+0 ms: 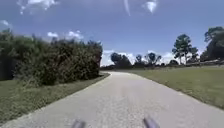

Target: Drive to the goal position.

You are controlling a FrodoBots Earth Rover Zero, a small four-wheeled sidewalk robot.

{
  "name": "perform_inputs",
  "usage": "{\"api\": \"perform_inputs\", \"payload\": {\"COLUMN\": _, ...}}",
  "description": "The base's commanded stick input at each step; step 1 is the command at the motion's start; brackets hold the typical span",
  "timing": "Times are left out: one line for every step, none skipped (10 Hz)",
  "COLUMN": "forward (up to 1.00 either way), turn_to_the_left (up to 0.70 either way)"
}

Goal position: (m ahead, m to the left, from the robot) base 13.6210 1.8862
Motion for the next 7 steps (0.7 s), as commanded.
{"api": "perform_inputs", "payload": {"forward": 0.5, "turn_to_the_left": 0.0}}
{"api": "perform_inputs", "payload": {"forward": 0.5, "turn_to_the_left": 0.0}}
{"api": "perform_inputs", "payload": {"forward": 0.5, "turn_to_the_left": 0.0}}
{"api": "perform_inputs", "payload": {"forward": 0.5, "turn_to_the_left": 0.0}}
{"api": "perform_inputs", "payload": {"forward": 0.5, "turn_to_the_left": 0.0}}
{"api": "perform_inputs", "payload": {"forward": 0.5, "turn_to_the_left": 0.0}}
{"api": "perform_inputs", "payload": {"forward": 0.5, "turn_to_the_left": 0.0}}
